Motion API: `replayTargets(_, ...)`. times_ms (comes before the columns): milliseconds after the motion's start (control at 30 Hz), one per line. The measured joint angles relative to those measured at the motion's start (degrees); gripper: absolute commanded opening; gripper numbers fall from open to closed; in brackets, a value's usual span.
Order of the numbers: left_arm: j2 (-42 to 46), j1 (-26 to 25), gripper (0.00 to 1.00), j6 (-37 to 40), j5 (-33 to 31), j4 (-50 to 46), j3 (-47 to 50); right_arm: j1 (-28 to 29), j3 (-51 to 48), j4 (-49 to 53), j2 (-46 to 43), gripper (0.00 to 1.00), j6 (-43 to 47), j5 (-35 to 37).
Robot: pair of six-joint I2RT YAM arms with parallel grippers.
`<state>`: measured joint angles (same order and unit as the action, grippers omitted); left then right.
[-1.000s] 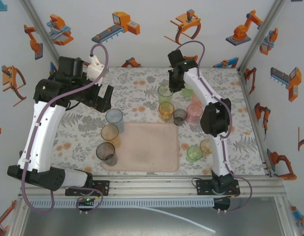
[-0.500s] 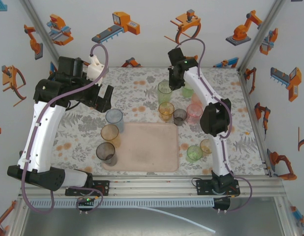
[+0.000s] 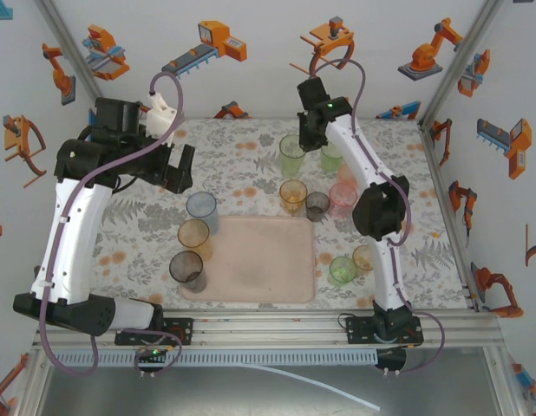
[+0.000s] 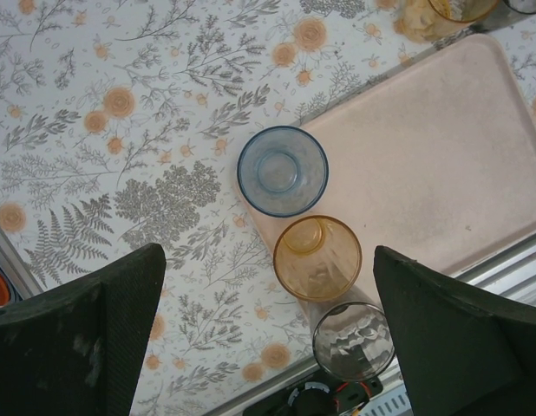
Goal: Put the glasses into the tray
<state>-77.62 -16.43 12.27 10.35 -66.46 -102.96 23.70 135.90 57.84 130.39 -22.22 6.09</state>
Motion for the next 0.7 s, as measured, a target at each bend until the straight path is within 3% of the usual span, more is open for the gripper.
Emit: replayTargets(700,0.37,1.75,0.97,-2.64,1.05,3.89,1.46,1.29,1.62,4.52,-9.42,0.1,1.11,2.19)
